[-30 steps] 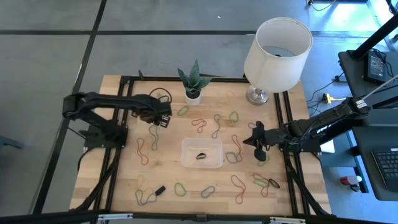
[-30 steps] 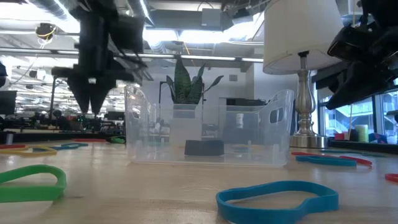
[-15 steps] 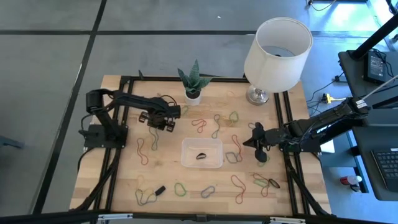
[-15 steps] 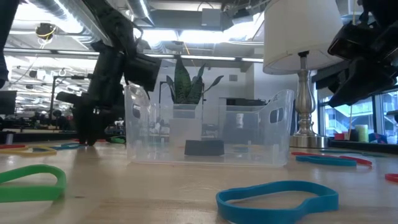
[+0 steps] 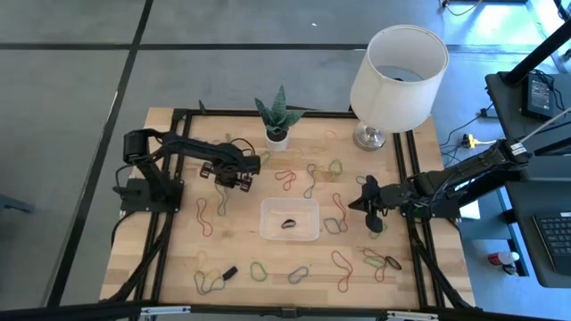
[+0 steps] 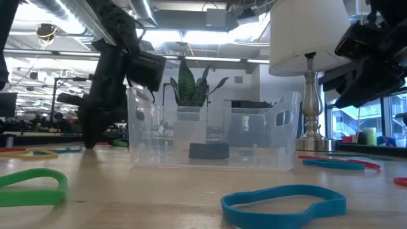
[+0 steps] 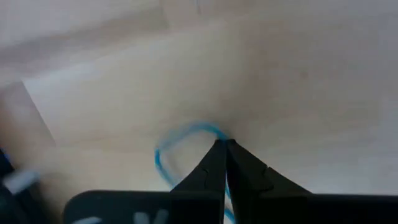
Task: Pick and place rubber bands into bin
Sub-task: Put the blue rubber band into the transparent bin
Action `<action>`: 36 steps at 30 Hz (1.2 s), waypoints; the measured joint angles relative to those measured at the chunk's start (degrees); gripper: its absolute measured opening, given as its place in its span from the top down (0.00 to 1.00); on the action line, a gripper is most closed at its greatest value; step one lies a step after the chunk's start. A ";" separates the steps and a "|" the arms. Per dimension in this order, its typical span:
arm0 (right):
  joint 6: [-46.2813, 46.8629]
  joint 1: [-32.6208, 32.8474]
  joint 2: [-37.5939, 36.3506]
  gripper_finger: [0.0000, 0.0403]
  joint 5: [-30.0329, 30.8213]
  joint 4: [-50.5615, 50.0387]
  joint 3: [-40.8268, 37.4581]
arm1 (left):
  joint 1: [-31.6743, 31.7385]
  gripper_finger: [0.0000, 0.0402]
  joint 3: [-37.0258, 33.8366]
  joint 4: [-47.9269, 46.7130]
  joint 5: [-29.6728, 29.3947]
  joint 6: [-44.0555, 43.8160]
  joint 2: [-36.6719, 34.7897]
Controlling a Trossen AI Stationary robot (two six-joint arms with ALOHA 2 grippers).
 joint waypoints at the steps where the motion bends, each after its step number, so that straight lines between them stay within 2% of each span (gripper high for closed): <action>1: 0.00 0.00 0.00 1.00 0.00 0.23 0.00 | -0.92 1.00 0.56 -1.49 -0.56 -0.99 -1.51; 11: -0.15 0.00 0.02 1.00 0.02 1.66 0.00 | -13.36 1.00 6.78 -5.25 -11.85 -5.74 -17.01; 17: -0.23 0.00 0.02 1.00 0.04 2.13 0.00 | -20.99 1.00 13.70 -4.90 -15.83 0.55 -20.27; 23: -0.23 0.00 0.02 1.00 0.04 2.10 0.00 | -25.65 1.00 22.56 -1.61 -19.43 6.57 -17.44; 28: -0.22 0.00 0.02 1.00 0.04 2.10 0.00 | -27.43 1.00 30.72 3.47 -21.23 13.49 -11.78; 36: 1.32 0.00 0.02 1.00 0.06 2.67 0.02 | -29.12 1.00 41.55 5.42 -18.85 22.17 0.87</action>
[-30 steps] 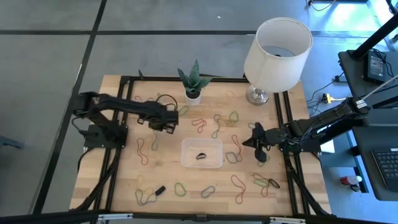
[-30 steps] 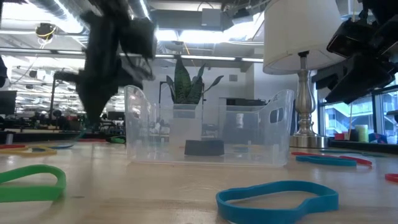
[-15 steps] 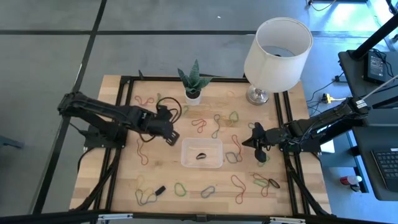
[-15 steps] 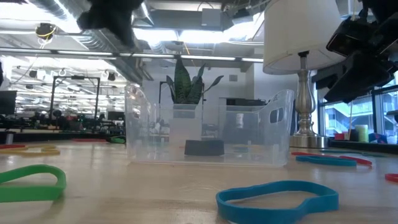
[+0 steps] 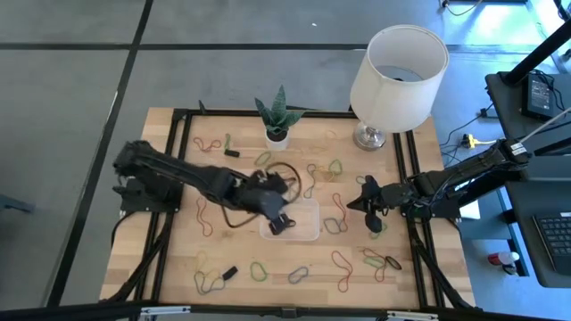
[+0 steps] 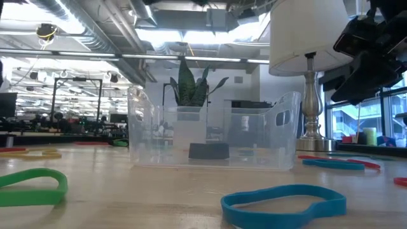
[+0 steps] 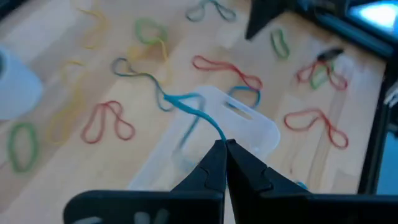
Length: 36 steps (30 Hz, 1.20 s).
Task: Pick and place rubber bands into bin
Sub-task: Put the blue rubber band into the transparent bin, then put the yellow rubber band into the transparent bin
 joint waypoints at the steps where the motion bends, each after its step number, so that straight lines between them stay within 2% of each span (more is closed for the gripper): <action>1: 0.16 0.00 0.00 1.00 0.00 0.00 0.00 | -0.03 1.00 0.53 -0.04 0.47 -0.10 1.33; 9: 3.19 0.04 0.00 1.00 -2.02 -0.06 0.00 | 0.73 1.00 0.90 -3.54 4.54 -8.27 9.96; 17: 3.88 0.04 0.00 1.00 -2.05 0.07 0.00 | 3.46 1.00 0.92 -4.85 12.92 -6.76 18.19; 23: 4.73 0.04 0.00 1.00 -2.07 0.11 0.00 | 4.25 0.99 0.92 -5.17 14.51 -6.52 21.21; 26: 4.66 0.04 0.00 1.00 -2.05 0.11 0.00 | 4.27 0.94 0.92 -5.78 14.22 -6.79 21.20; 32: 4.56 0.04 0.00 1.00 -2.05 0.13 0.00 | 4.49 0.78 0.92 -8.05 12.64 -6.93 19.87; 36: 4.56 0.07 0.02 1.00 -2.03 -0.17 0.00 | 5.08 0.69 0.92 -8.76 15.18 -5.59 18.06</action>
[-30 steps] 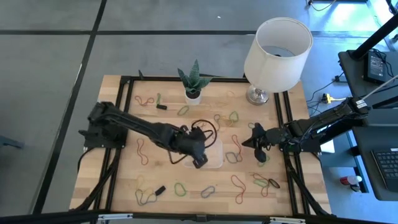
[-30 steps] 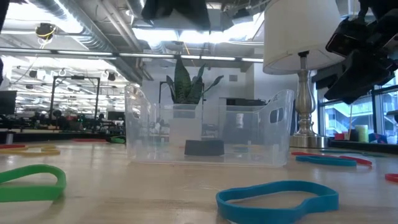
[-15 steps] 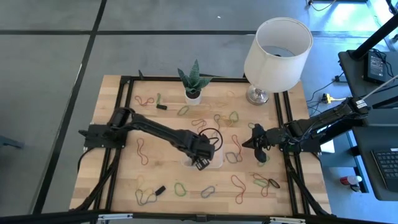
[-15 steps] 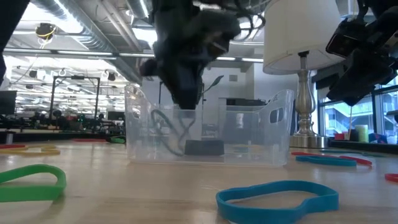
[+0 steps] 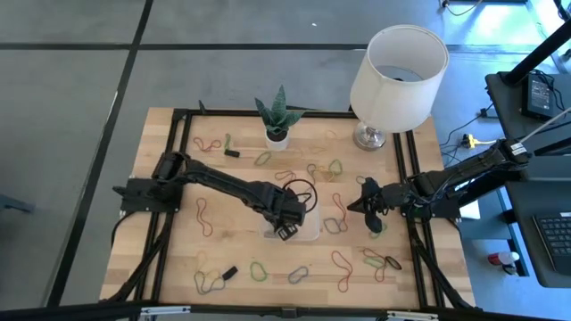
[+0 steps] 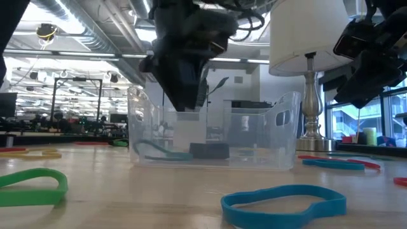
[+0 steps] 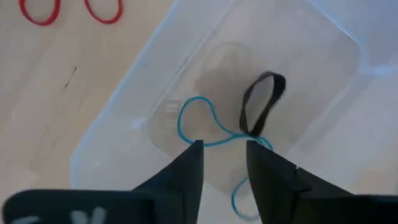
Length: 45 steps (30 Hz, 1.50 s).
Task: Pick and place rubber bands into bin
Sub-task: Put the yellow rubber band into the transparent bin
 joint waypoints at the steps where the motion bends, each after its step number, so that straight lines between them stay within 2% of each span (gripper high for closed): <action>1: 0.00 0.00 0.01 1.00 0.00 0.00 0.00 | 0.02 0.68 0.01 0.16 0.89 0.40 -0.61; 6: -0.04 0.00 0.02 1.00 0.00 0.00 0.02 | 0.51 0.65 0.02 -0.01 1.65 0.59 -3.49; 11: 0.18 0.00 0.02 1.00 0.00 0.13 0.00 | 1.01 0.68 0.02 -0.87 -3.50 1.68 -8.38; 14: 0.02 0.00 0.02 0.98 0.01 0.53 0.01 | 1.38 0.74 0.02 -2.34 -5.77 4.72 -12.08; 19: -0.08 -0.03 0.02 0.95 0.05 1.72 0.02 | 2.67 0.96 -2.57 -3.68 -8.03 12.03 -18.59; 20: -0.09 -0.04 0.02 0.95 0.07 1.84 0.02 | 2.84 0.97 -3.98 -3.40 -8.82 13.67 -20.07; 25: 0.02 -0.07 0.09 0.96 3.13 4.49 0.02 | 4.50 1.00 -14.62 0.60 -9.36 18.77 -28.68; 29: -0.12 -0.12 0.11 0.99 8.51 7.57 0.36 | 6.13 1.00 -28.22 13.06 -7.77 23.02 -37.25; 32: -1.46 -0.64 1.04 0.99 13.10 7.35 2.84 | 8.36 1.00 -38.27 22.67 -5.25 25.91 -43.48; 34: -3.49 -1.99 2.80 0.99 13.94 6.92 5.55 | 10.40 1.00 -43.98 26.97 -3.53 27.57 -47.30; 41: -4.16 -11.14 15.58 1.00 14.14 -4.21 19.76 | 18.43 1.00 -57.93 34.81 1.29 34.55 -59.11; 45: 3.06 -15.91 25.53 1.00 13.98 -13.91 29.16 | 22.99 1.00 -61.90 35.64 2.46 39.25 -64.19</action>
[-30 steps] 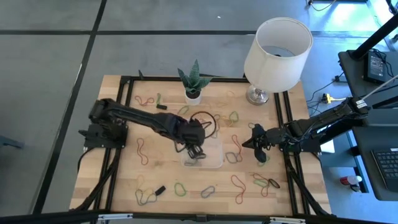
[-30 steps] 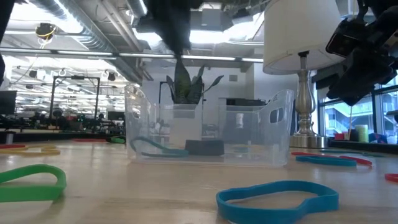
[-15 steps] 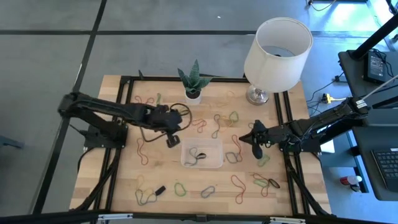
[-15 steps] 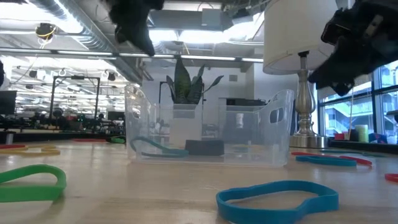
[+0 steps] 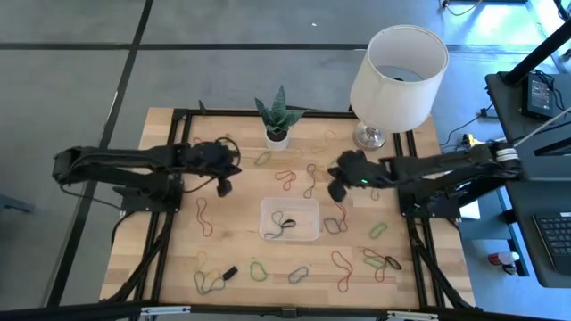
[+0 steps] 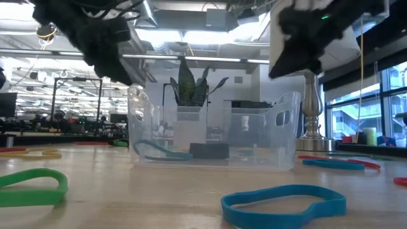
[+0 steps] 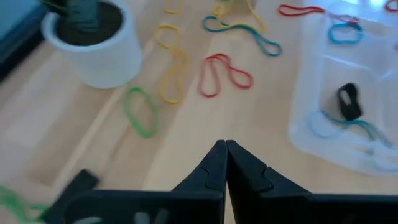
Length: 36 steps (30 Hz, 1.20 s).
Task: Pick and place rubber bands into bin
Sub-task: Put the yellow rubber band into the transparent bin
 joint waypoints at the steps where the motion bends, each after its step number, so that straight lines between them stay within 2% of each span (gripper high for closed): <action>1: 2.99 -1.14 2.34 1.00 -0.06 -2.75 2.07 | 1.05 1.00 -0.56 0.16 0.21 1.47 -0.96; 4: 11.28 -4.11 9.02 0.98 -1.05 -10.15 7.71 | 4.27 1.00 -2.32 0.94 2.83 5.30 -3.68; 9: 23.28 -8.63 18.19 0.91 -7.23 -18.17 13.04 | 8.02 1.00 -3.14 2.44 5.86 7.40 -5.76; 13: 29.16 -10.70 23.38 0.83 -11.25 -18.27 13.81 | 9.34 1.00 -3.14 3.47 6.38 9.08 -5.75; 23: 39.48 -11.58 29.82 0.67 -12.56 -18.63 13.90 | 9.59 1.00 -3.14 3.48 9.44 10.87 -5.75; 29: 41.99 -12.49 33.34 0.67 -12.98 -19.00 13.90 | 9.59 1.00 -3.14 3.43 9.46 10.91 -5.74; 36: 41.92 -12.92 36.16 0.77 -12.33 -18.29 14.12 | 9.59 1.00 -3.14 3.44 9.45 10.86 -5.73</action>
